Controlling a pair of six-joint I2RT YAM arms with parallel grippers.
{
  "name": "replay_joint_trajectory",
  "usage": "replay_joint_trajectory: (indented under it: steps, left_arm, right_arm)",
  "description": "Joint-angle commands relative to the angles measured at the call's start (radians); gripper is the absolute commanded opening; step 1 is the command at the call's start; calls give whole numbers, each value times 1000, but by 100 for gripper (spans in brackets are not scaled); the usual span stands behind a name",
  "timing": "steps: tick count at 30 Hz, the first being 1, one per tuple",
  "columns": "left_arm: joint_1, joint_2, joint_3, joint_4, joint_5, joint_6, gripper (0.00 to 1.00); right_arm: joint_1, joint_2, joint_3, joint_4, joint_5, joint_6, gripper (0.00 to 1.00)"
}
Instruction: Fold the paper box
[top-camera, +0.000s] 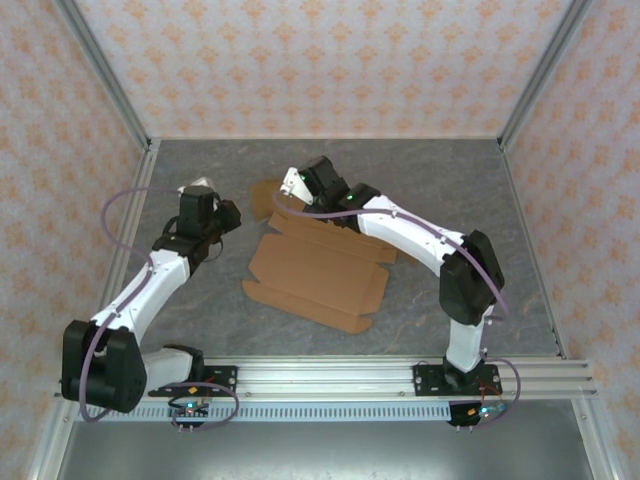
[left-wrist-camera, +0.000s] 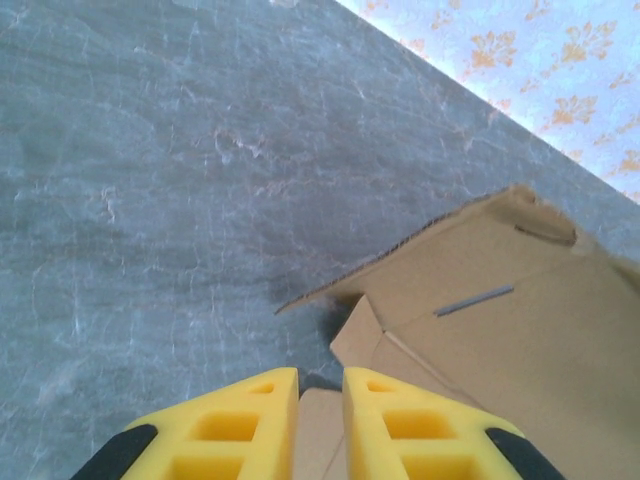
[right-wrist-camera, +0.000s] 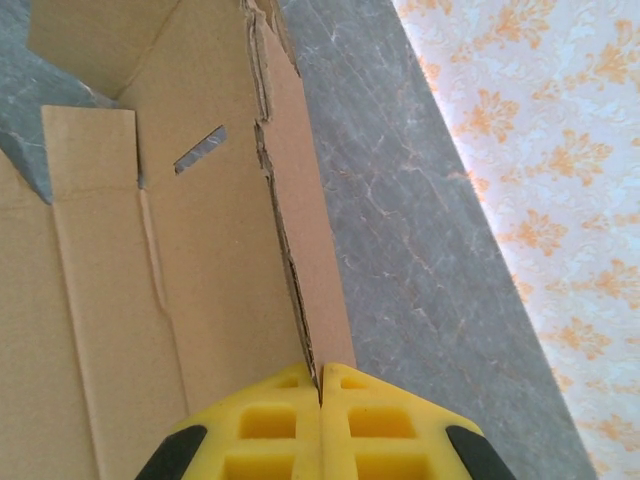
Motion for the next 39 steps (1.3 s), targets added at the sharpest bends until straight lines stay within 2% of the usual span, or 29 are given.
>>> replay_joint_trajectory:
  steps: [1, 13, 27, 33, 39]
  left_arm:
    - [13, 28, 64, -10, 27, 52, 22]
    - [30, 79, 100, -19, 25, 148, 30]
    - [32, 110, 129, -27, 95, 259, 36]
    - [33, 119, 184, -58, 116, 213, 36]
    - [32, 118, 206, -53, 185, 91, 35]
  right_arm:
    - [23, -17, -62, 50, 71, -37, 0]
    - [35, -50, -127, 134, 97, -62, 0]
    - [58, -71, -187, 231, 138, -113, 0]
    - [72, -86, -243, 309, 155, -147, 0]
    - [91, -90, -304, 409, 196, -203, 0]
